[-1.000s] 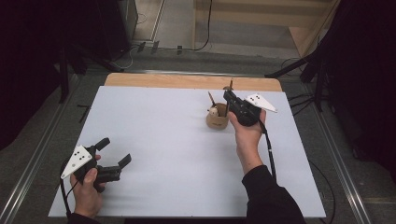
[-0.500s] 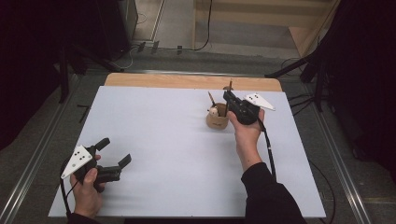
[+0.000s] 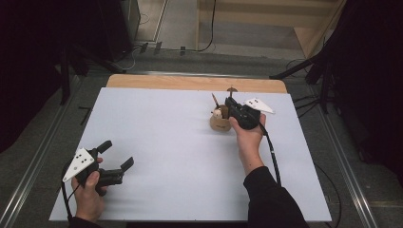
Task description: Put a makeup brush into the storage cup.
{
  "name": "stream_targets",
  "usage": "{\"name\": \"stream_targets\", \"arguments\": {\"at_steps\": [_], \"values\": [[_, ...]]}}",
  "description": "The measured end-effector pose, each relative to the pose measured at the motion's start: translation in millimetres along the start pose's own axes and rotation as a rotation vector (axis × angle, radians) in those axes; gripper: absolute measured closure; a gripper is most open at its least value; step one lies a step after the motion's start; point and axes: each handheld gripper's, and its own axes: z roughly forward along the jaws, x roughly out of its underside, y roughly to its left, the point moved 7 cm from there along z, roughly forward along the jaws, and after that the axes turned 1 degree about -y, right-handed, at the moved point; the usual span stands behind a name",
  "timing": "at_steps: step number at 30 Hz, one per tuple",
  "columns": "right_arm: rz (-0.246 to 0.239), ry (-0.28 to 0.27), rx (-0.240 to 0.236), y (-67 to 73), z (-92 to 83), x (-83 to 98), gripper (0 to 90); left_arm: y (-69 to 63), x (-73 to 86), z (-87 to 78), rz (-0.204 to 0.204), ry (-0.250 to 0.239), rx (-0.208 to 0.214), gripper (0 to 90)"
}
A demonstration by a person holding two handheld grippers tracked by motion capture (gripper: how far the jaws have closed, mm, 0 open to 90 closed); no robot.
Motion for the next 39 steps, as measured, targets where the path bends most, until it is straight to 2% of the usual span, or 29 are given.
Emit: {"name": "stream_targets", "arguments": {"at_steps": [6, 13, 14, 16, 17, 20, 23, 28, 31, 35, 39], "values": [[-0.01, 0.029, -0.003, 1.6, 1.6, 9.8, 84.0, -0.2, 0.2, 0.3, 0.0, 0.001, 0.0, 0.0], [0.008, 0.051, -0.002, -1.3, 0.9, 18.5, 83.1, 0.9, 1.1, 0.4, 0.0, 0.003, -0.004, 0.0], [0.012, 0.048, -0.002, -2.1, 0.1, 18.4, 80.8, 1.1, 1.1, 0.3, 0.001, 0.004, -0.005, 0.0], [0.017, 0.036, 0.002, -3.3, -1.9, 16.1, 68.8, 1.3, 1.1, 0.2, 0.0, 0.003, -0.006, 0.0], [0.016, 0.036, 0.008, -3.3, -3.0, 14.9, 65.7, 1.3, 1.1, 0.3, 0.0, 0.003, -0.006, 0.0], [-0.023, 0.027, 0.012, -2.1, -7.0, 10.3, 56.7, 1.0, 1.2, 0.5, 0.0, 0.003, -0.005, 0.0], [-0.043, 0.025, 0.002, -0.1, -13.3, 6.4, 52.6, 0.5, 1.4, 0.9, -0.001, 0.003, -0.004, 0.0], [-0.051, 0.015, -0.008, 1.4, -25.4, 6.4, 44.3, 0.0, 1.3, 0.8, -0.001, 0.004, -0.005, 0.0], [-0.063, 0.008, 0.009, -2.1, -33.7, 8.2, 38.1, -0.2, 1.6, 0.8, 0.0, 0.005, -0.006, 0.0], [-0.055, 0.006, -0.002, -5.5, -44.5, 11.1, 29.5, -0.4, 2.0, 1.3, 0.002, 0.007, -0.004, 0.0], [-0.079, 0.011, 0.01, -8.0, -54.6, 16.7, 25.6, -1.0, 2.1, 1.9, -0.002, 0.007, -0.003, 0.0]]}}
